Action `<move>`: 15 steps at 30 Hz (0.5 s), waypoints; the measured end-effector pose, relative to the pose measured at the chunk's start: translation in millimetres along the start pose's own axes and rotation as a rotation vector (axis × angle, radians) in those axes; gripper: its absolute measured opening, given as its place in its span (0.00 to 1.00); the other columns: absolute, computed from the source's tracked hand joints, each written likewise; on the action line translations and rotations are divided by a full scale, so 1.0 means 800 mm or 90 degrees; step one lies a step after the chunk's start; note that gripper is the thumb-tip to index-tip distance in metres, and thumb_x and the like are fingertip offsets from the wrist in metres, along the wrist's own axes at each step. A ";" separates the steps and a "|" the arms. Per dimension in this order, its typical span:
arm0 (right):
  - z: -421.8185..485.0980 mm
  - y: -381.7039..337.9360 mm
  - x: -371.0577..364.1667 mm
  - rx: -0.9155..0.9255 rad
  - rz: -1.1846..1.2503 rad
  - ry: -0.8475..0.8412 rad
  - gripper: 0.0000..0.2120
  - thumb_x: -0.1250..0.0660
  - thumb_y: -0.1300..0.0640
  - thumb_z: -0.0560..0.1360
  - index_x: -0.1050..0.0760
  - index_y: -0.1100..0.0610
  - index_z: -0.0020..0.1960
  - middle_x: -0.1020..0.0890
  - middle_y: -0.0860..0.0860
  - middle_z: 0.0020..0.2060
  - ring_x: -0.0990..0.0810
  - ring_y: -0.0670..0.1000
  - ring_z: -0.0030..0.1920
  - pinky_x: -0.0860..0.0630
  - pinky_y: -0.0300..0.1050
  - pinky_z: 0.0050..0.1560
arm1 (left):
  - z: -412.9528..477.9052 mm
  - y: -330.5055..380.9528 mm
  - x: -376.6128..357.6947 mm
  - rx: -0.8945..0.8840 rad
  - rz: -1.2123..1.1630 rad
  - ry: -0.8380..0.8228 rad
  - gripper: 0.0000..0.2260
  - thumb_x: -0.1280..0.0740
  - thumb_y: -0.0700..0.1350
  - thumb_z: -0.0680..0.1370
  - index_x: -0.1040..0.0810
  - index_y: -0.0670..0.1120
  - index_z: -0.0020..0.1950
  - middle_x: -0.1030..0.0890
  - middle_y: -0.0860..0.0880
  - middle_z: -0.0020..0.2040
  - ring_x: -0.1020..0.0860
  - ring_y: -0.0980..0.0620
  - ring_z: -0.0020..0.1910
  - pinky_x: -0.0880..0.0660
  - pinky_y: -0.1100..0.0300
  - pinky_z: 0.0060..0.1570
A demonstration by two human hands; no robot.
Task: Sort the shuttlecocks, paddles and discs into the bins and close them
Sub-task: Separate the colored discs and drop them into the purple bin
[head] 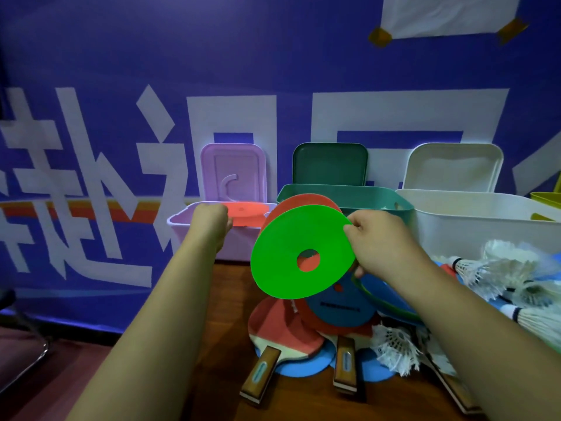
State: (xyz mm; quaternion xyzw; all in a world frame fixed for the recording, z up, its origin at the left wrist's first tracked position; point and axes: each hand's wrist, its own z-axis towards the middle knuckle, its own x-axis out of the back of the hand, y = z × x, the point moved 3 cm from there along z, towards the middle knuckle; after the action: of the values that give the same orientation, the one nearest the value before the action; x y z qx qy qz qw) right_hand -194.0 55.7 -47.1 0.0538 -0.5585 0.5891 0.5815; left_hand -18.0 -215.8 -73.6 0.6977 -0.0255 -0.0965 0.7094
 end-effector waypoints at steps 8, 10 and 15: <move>0.008 0.013 0.012 0.036 0.052 0.001 0.13 0.39 0.57 0.86 0.18 0.54 0.48 0.15 0.53 0.33 0.17 0.51 0.25 0.20 0.45 0.29 | -0.092 -0.001 -0.049 -0.111 0.187 -0.249 0.20 0.34 0.70 0.78 0.15 0.58 0.57 0.14 0.55 0.52 0.17 0.52 0.54 0.21 0.48 0.60; 0.006 0.016 0.023 0.041 0.067 -0.001 0.13 0.39 0.58 0.86 0.16 0.54 0.48 0.16 0.55 0.32 0.17 0.52 0.25 0.17 0.48 0.31 | -0.103 0.006 -0.058 -0.177 0.200 -0.221 0.10 0.31 0.61 0.81 0.15 0.58 0.56 0.13 0.56 0.50 0.16 0.53 0.53 0.20 0.47 0.61; -0.003 0.044 0.074 0.019 0.120 0.066 0.13 0.37 0.60 0.84 0.15 0.55 0.48 0.16 0.58 0.33 0.17 0.53 0.24 0.23 0.39 0.26 | -0.116 0.025 -0.090 -0.155 0.119 -0.218 0.10 0.29 0.56 0.81 0.16 0.54 0.59 0.12 0.51 0.50 0.14 0.47 0.52 0.18 0.44 0.57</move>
State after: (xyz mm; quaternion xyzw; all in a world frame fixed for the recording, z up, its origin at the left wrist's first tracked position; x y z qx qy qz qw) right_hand -238.1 104.8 -26.9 -0.0212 -0.5213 0.6514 0.5509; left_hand -70.4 -111.5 -48.7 0.5752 -0.1987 -0.1496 0.7793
